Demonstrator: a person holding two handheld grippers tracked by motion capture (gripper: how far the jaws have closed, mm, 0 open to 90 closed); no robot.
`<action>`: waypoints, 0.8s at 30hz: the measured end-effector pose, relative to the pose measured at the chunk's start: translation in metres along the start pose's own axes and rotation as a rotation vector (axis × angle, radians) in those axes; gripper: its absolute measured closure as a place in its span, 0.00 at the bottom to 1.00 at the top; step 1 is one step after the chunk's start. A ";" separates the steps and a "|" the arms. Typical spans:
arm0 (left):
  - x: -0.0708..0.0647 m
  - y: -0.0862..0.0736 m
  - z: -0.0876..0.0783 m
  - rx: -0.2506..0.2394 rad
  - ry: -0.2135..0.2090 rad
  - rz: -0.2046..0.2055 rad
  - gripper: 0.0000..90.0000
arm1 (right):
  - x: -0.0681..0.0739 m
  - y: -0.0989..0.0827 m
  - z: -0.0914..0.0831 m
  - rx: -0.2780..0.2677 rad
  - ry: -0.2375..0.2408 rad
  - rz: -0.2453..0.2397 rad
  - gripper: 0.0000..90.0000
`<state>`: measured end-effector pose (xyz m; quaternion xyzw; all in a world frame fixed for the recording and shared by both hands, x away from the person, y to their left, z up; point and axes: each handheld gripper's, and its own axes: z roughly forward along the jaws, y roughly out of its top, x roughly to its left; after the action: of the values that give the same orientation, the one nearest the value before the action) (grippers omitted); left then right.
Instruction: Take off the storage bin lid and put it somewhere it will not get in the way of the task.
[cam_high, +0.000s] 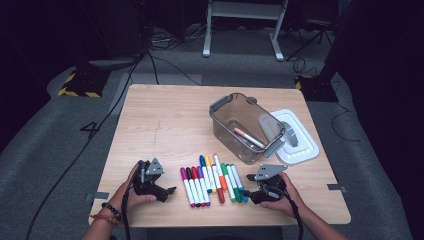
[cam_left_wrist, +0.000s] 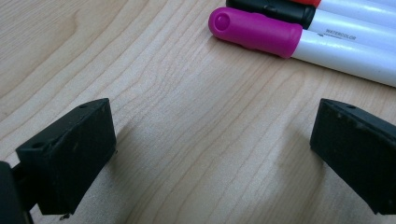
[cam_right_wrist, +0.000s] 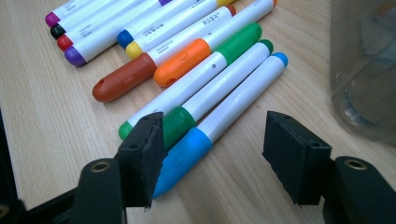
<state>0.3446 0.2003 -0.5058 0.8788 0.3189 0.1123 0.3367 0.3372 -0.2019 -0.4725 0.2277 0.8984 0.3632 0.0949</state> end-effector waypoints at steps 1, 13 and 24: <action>0.000 0.000 0.000 0.000 0.000 0.000 0.01 | 0.000 0.000 0.002 0.005 -0.003 0.000 0.43; 0.000 0.000 0.000 0.000 -0.001 0.001 0.00 | -0.019 -0.010 0.008 0.052 -0.041 0.031 0.44; 0.000 0.000 0.000 0.000 0.000 0.001 0.01 | -0.040 -0.030 -0.008 0.064 -0.086 0.096 0.74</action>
<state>0.3446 0.2003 -0.5058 0.8790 0.3185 0.1122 0.3366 0.3588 -0.2453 -0.4875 0.2889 0.8928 0.3282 0.1084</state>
